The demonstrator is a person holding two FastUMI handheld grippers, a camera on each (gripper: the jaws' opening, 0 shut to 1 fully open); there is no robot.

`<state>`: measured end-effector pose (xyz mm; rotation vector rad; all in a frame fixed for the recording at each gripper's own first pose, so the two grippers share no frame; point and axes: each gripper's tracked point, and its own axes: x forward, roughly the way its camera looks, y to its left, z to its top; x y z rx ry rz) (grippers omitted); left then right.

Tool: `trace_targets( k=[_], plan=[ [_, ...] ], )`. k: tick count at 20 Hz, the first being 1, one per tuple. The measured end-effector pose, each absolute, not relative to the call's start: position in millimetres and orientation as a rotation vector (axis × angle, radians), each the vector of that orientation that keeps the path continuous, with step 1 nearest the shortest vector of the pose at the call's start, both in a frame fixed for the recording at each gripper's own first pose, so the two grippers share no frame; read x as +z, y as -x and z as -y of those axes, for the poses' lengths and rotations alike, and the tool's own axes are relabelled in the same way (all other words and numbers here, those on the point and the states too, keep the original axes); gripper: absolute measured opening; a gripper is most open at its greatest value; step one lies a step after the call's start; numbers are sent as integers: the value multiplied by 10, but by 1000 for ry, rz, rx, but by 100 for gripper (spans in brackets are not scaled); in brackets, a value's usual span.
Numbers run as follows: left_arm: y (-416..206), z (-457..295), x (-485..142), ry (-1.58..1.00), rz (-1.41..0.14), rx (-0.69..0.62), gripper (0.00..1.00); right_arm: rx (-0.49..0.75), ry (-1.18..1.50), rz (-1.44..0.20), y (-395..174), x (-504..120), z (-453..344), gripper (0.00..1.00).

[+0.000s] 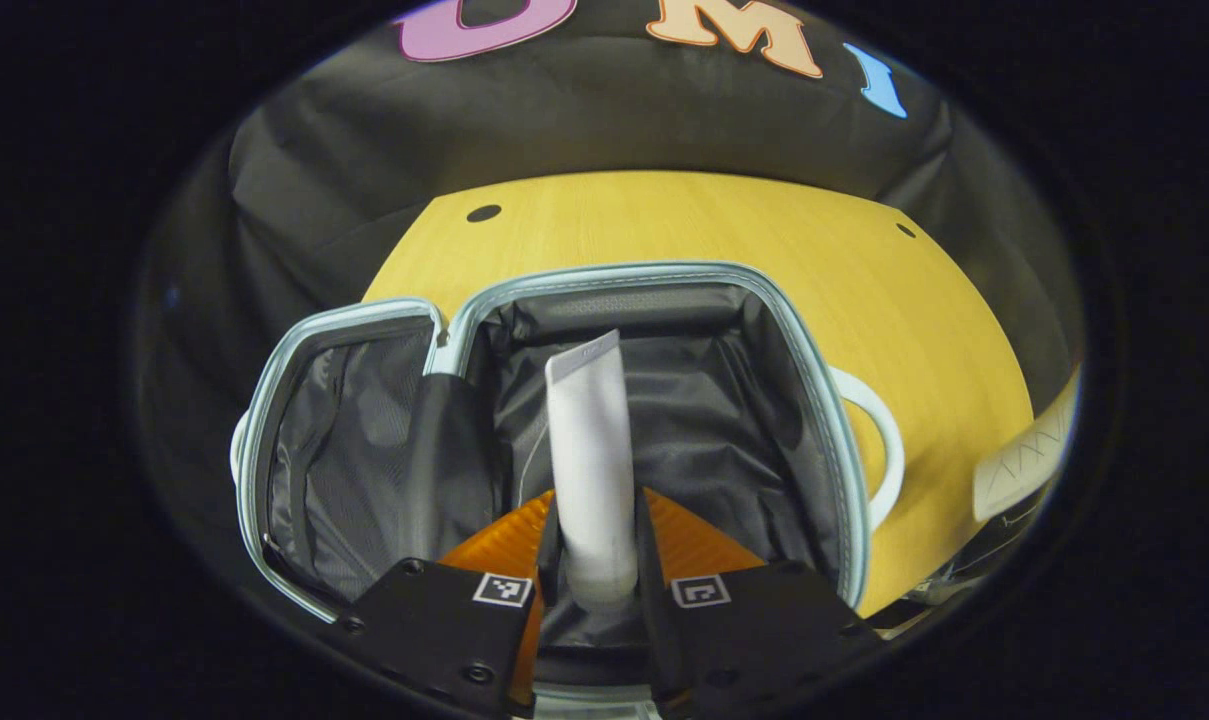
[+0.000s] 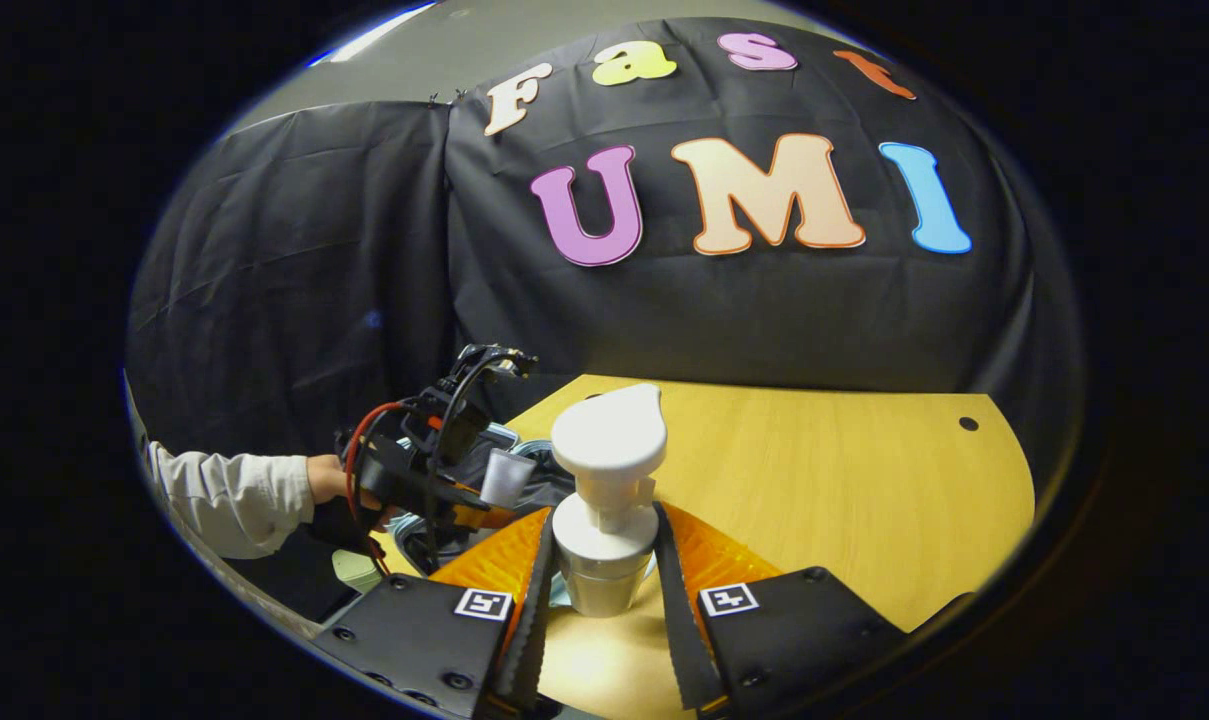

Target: First open the suitcase, pack the skin care products into it, and then close the suitcase.

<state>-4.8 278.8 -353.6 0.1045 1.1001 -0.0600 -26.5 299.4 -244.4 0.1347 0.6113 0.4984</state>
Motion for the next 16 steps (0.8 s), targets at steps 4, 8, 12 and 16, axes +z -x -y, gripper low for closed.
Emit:
trace_targets(
  k=[4, 8, 12, 16],
  plan=[
    [-182, -2840, -3267, -95, -942, -51, 92, 522, -209, -717, 213, -2716, -3329, 53],
    [-232, -2991, -2776, 12, -796, -55, 88, 529, -317, -812, 147, -2964, -3787, 53],
    [-197, -3632, -2495, 22, -738, -3, 88, 509, -260, -925, 165, -3482, -4193, 53],
    [-99, -4309, -2398, 8, -715, 50, 86, 476, -261, -1024, 183, -3801, -4478, 54]
  ],
)
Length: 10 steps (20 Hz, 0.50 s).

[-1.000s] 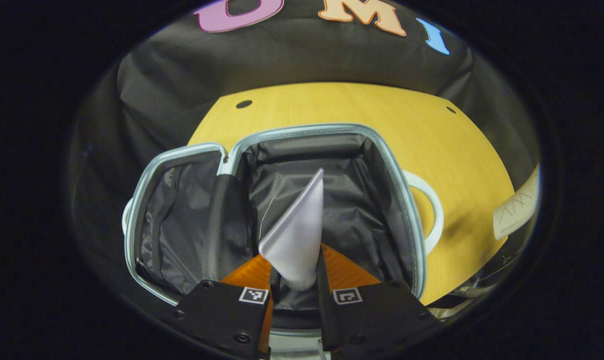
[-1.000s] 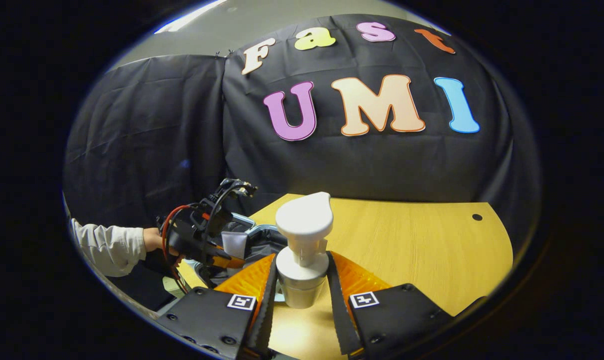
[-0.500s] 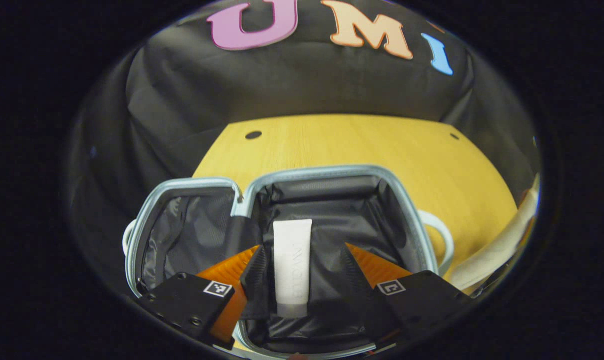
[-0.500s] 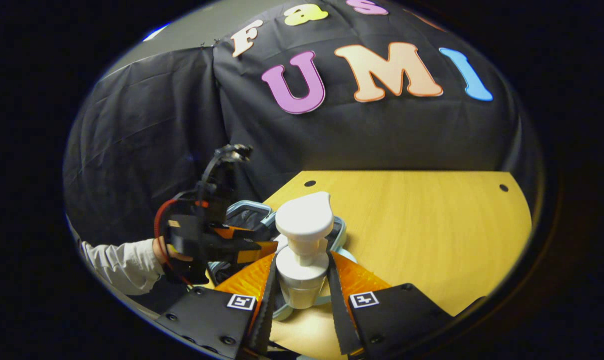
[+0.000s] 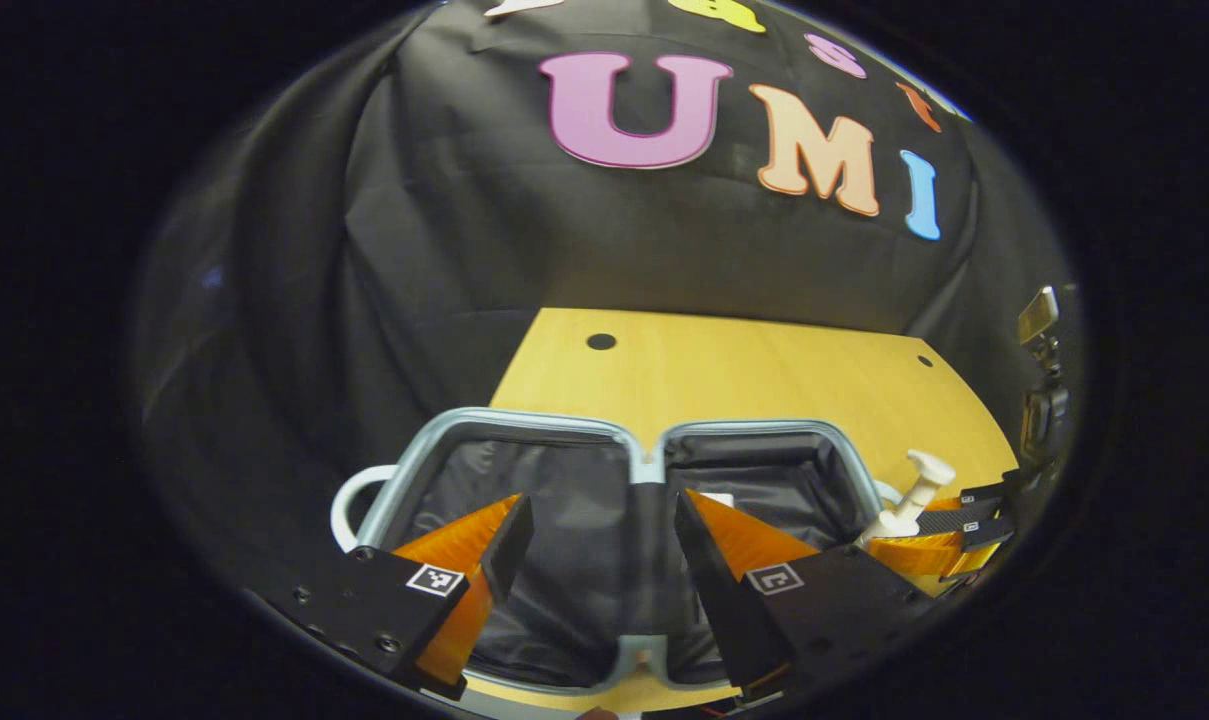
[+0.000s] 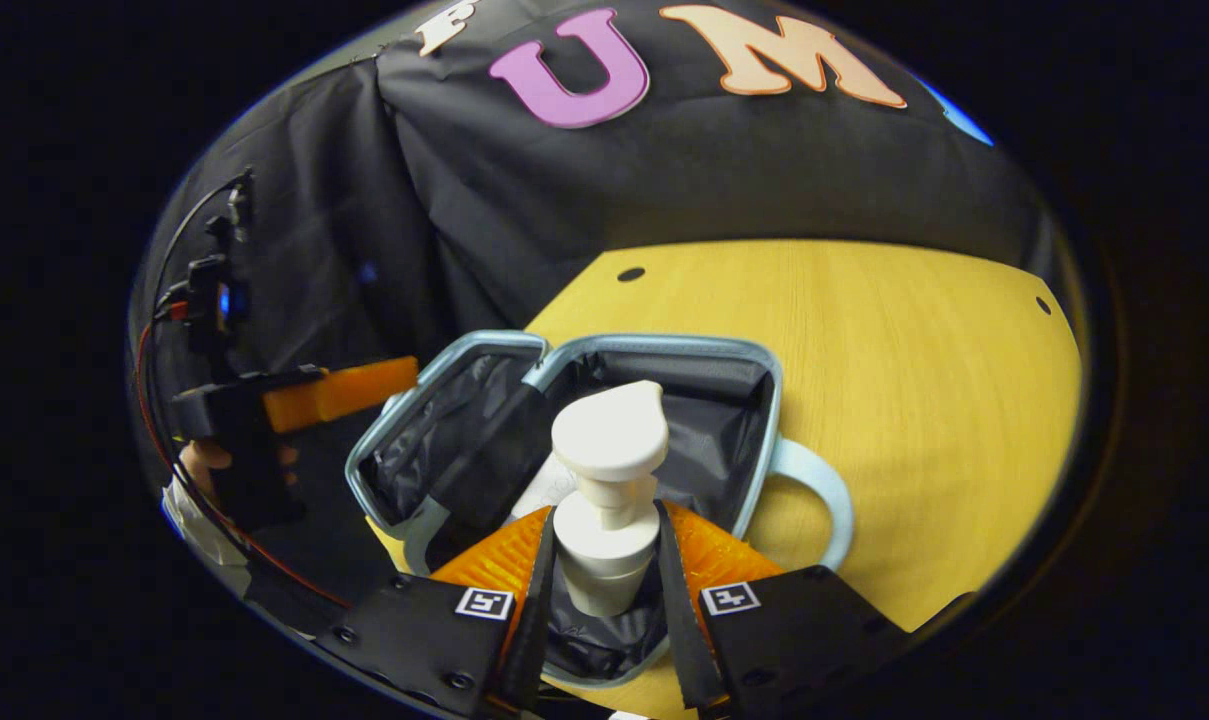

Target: First open the suitcase, pack the skin care products into it, and then close the suitcase.

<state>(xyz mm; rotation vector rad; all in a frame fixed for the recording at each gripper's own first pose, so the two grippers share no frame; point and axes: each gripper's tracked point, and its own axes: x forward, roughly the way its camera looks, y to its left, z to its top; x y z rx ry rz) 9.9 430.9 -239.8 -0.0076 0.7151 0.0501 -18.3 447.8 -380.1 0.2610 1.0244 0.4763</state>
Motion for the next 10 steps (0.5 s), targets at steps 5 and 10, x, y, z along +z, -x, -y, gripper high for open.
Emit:
trace_targets(
  k=[5, 10],
  plan=[
    [49, -5095, -2509, 52, -744, 166, 87, 356, -228, -1067, -74, -4093, -4590, 54],
    [36, -5784, -2758, 92, -780, 299, 87, 329, -215, -1070, -94, -4102, -4525, 92]
  ],
)
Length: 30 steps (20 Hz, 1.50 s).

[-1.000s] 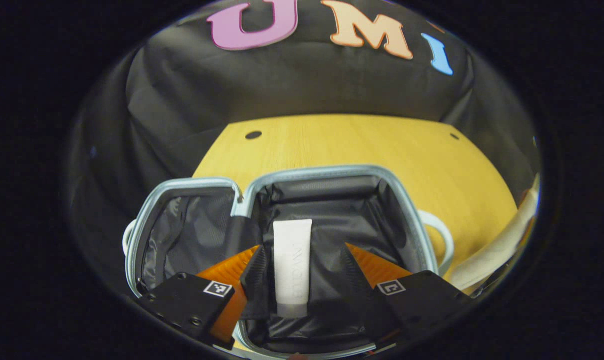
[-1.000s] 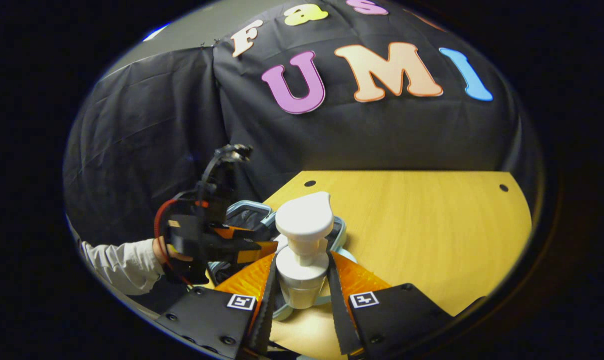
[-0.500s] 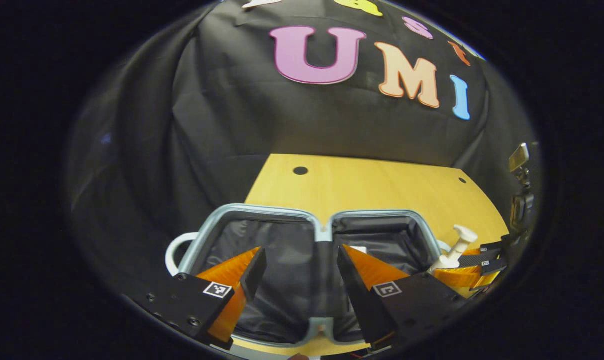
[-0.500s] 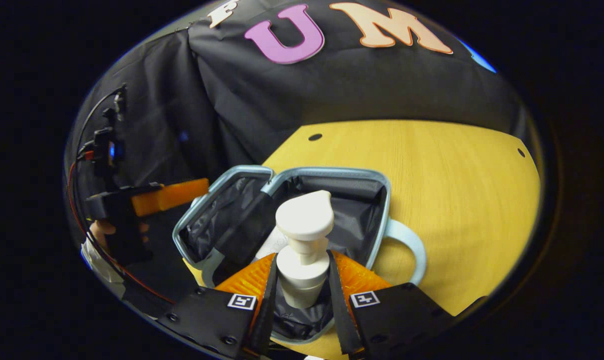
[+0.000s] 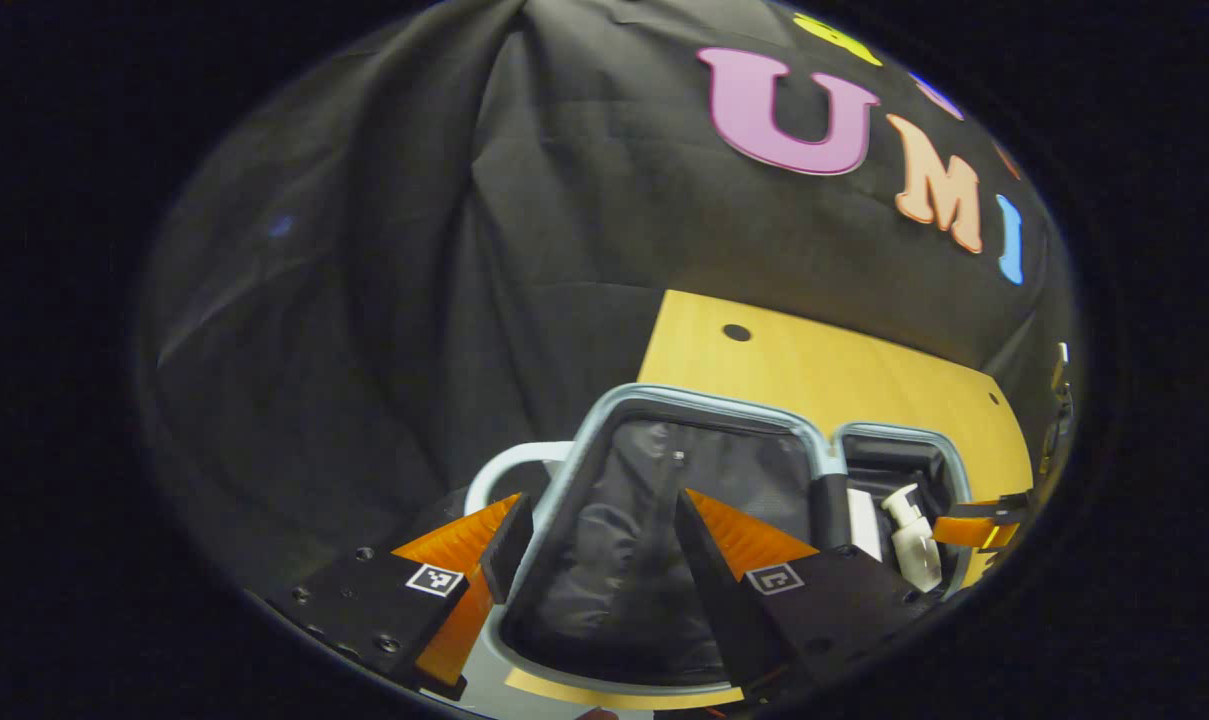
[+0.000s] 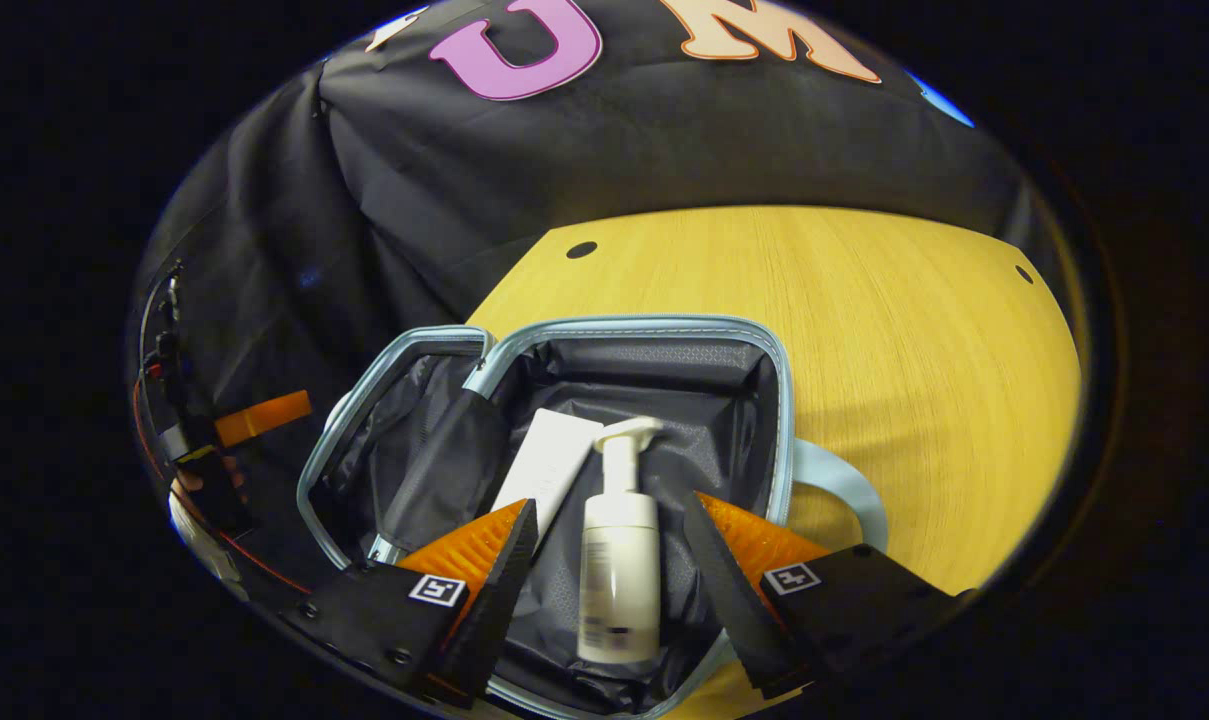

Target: First open the suitcase, pack the skin care products into it, and then close the suitcase.

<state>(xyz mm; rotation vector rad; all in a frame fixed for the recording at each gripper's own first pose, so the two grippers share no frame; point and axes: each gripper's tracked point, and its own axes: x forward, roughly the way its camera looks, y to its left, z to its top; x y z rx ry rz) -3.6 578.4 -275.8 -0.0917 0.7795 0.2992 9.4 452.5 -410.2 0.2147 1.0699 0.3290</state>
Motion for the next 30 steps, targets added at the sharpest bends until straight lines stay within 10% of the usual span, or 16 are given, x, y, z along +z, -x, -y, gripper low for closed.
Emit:
trace_targets(
  k=[24, 30],
  plan=[
    [-143, -6675, -3613, 284, -911, 277, 90, 198, -177, -964, 0, -3511, -4164, 98],
    [-12, -6711, -3894, 292, -1024, 273, 71, 194, -150, -949, 7, -3426, -4091, 98]
  ],
)
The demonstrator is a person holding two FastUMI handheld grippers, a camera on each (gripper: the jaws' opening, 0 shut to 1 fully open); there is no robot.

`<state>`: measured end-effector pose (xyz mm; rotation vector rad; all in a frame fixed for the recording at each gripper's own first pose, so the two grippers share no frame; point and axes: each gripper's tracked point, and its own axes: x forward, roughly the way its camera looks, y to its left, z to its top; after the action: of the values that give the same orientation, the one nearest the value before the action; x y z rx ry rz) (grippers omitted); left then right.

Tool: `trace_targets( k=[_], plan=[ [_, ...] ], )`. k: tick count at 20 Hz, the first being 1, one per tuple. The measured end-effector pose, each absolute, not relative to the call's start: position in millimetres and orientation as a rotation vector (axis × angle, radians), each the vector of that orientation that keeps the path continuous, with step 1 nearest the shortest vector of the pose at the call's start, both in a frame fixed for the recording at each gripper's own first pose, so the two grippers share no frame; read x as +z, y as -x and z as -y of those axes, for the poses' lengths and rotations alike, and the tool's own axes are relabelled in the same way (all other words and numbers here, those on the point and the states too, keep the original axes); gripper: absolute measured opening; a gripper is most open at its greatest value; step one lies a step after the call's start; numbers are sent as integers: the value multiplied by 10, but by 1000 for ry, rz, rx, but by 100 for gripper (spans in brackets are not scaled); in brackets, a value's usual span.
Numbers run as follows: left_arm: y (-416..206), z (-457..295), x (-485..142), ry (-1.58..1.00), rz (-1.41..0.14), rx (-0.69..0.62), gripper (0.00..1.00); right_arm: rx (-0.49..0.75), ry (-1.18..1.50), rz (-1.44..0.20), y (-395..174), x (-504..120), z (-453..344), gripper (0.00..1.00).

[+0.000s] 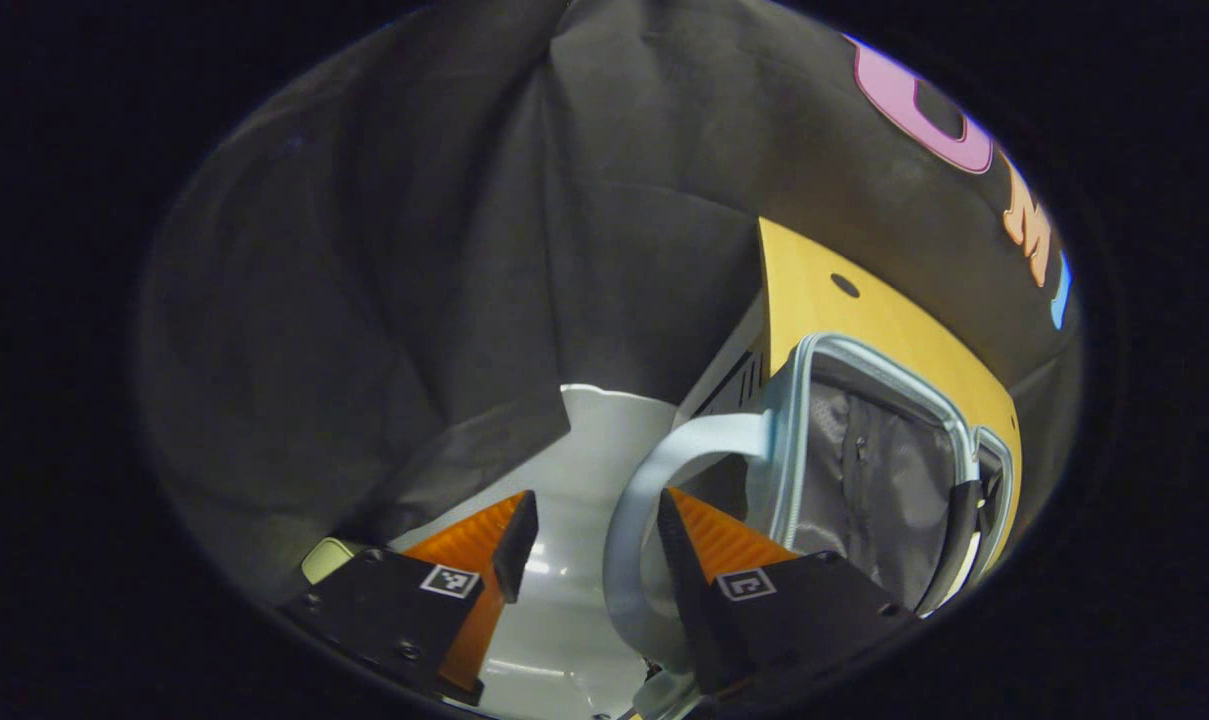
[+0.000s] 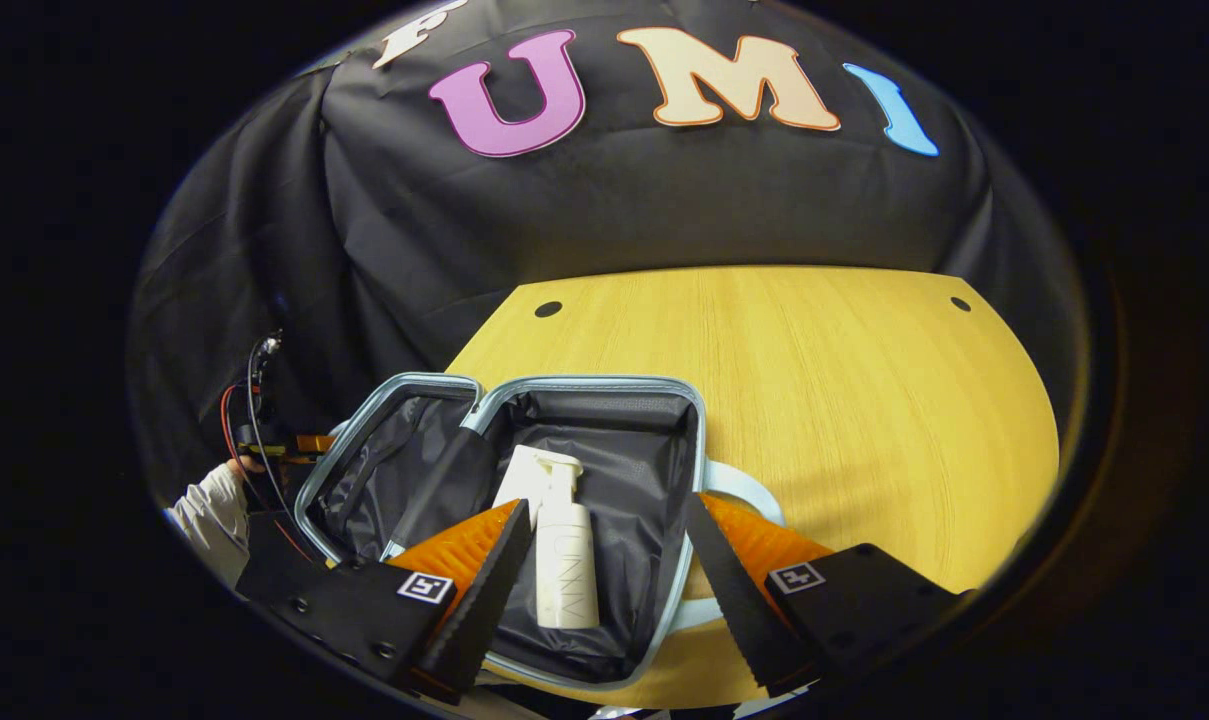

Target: First open the suitcase, pack the skin care products into it, and then close the suitcase.

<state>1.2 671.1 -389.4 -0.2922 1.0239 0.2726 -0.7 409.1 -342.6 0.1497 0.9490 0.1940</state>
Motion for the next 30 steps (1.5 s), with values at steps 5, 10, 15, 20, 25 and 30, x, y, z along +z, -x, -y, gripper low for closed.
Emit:
trace_targets(
  k=[5, 10, 15, 20, 25, 30],
  plan=[
    [-46, -6582, -3792, 248, -1039, 262, 9, 195, -154, -939, 25, -3392, -4011, 98],
    [-60, -6540, -3228, 51, -1025, 244, 3, 249, -166, -914, -37, -3287, -4027, 98],
    [-116, -6236, -2536, -54, -968, 267, 3, 287, -147, -799, -200, -3005, -3832, 98],
    [-142, -5756, -1931, -55, -882, 290, 2, 337, -148, -743, -257, -2791, -3488, 98],
    [-143, -5334, -1523, -78, -824, 286, 2, 367, -175, -730, -214, -2674, -3167, 98],
    [-255, -4651, -1162, -104, -772, 219, 2, 384, -165, -689, -181, -2514, -2893, 98]
  ],
)
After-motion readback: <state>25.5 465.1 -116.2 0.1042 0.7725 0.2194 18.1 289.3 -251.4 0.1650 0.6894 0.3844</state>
